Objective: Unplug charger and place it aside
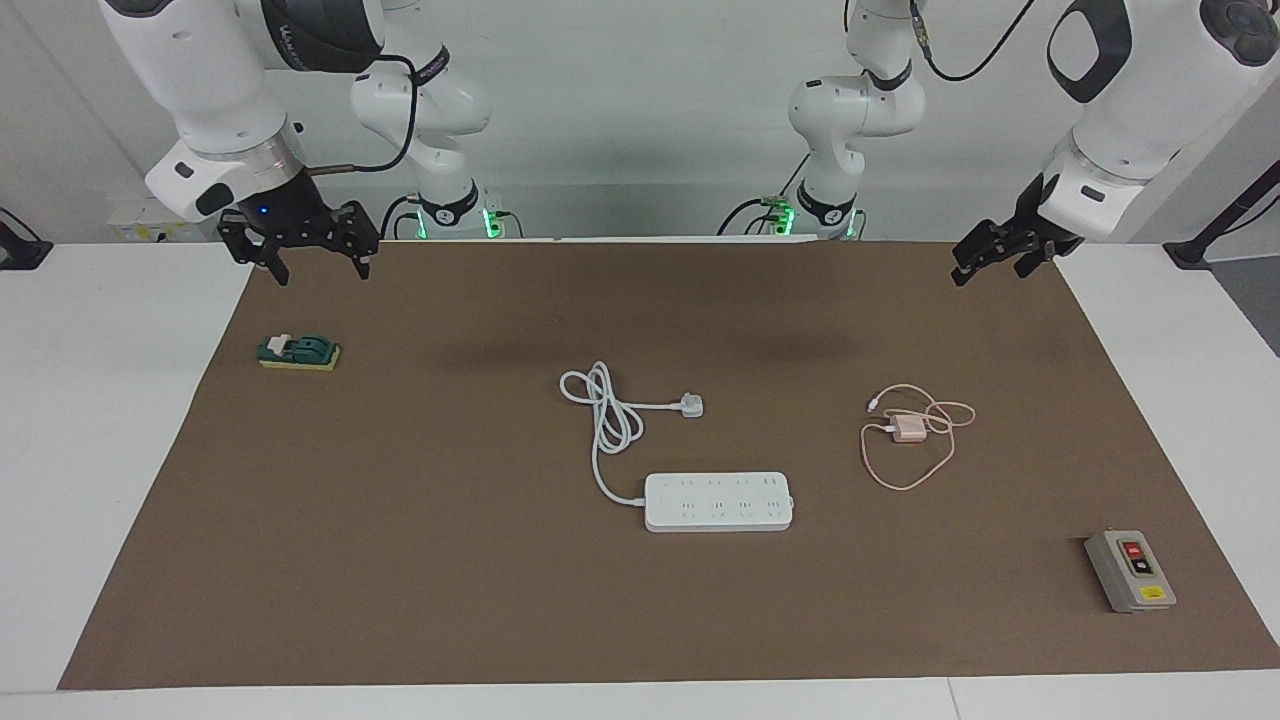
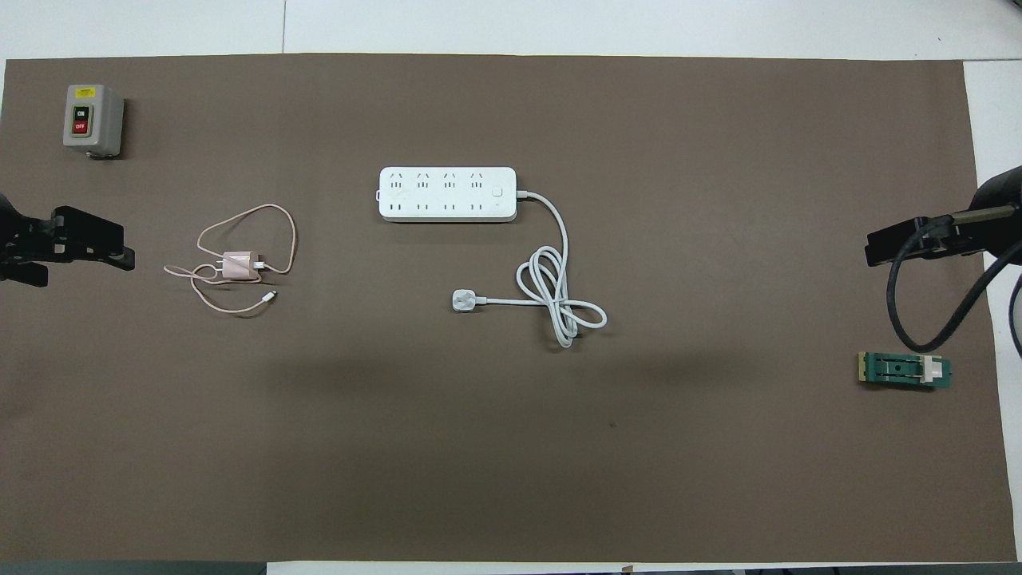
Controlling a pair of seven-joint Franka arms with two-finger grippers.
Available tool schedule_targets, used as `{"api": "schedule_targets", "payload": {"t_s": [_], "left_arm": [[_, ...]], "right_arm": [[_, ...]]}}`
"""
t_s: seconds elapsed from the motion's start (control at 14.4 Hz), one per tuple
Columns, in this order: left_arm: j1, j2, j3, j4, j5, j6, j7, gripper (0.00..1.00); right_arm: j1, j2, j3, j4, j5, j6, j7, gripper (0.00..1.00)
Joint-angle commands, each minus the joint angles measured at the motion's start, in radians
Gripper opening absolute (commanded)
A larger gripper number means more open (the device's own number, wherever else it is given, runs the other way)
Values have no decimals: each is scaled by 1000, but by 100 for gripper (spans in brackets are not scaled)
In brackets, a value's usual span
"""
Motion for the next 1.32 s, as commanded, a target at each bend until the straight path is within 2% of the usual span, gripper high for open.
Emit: {"api": "schedule_targets", "payload": {"t_s": [0.0, 0.28, 0.49, 0.77, 1.25], "left_arm": [[-12, 14, 12, 31, 12, -13, 69, 100], [-12, 16, 14, 26, 25, -17, 94, 100], [2, 17, 5, 31, 31, -33, 94, 100], [5, 48, -9, 32, 36, -44, 94, 100], [3, 45, -28, 32, 38, -17, 96, 100]], "right_arm": [[-42, -25, 18, -43, -12, 38, -26, 100], [-48, -20, 18, -34, -7, 18, -26, 100], [-59, -10, 21, 9, 5, -49, -26, 100], [-50, -11, 21, 7, 5, -51, -19, 100], [-51, -14, 21, 6, 6, -48, -17, 100]]}}
